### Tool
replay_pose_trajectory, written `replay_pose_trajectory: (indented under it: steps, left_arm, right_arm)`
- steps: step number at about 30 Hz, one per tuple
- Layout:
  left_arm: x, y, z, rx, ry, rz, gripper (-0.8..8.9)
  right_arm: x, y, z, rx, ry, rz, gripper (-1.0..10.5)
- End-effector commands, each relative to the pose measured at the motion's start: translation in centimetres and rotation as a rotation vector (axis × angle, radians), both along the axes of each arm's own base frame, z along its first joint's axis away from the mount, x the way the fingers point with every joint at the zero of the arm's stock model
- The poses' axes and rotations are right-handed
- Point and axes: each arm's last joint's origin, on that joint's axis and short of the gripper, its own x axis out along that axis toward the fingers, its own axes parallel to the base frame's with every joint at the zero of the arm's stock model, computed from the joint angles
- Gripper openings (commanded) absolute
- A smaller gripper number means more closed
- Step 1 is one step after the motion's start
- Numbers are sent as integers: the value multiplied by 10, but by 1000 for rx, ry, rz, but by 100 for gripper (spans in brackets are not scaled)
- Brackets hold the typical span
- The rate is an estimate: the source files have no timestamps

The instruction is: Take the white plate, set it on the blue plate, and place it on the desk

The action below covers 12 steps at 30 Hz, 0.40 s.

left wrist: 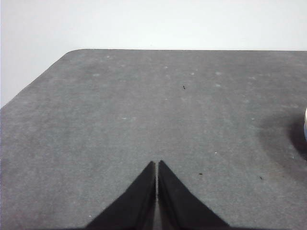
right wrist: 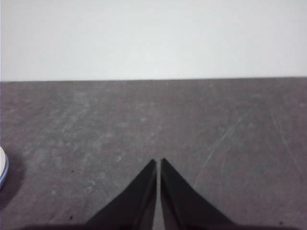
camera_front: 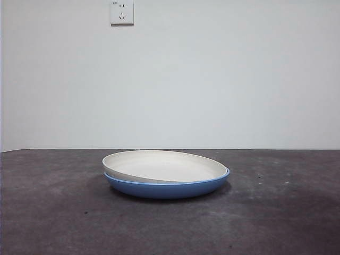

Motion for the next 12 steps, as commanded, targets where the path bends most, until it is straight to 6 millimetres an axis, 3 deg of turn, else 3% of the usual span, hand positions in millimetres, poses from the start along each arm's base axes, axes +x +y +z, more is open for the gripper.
replay_pose_trajectory:
  steps: [1,12]
  left_arm:
    - [1,0,-7,-10,25,3,9]
    - [1,0,-7,-10,25,4,9]
  right_arm:
    - [0,0,-5,28,-9,-6,8]
    - [-1,0,-19,35,104,-9,8]
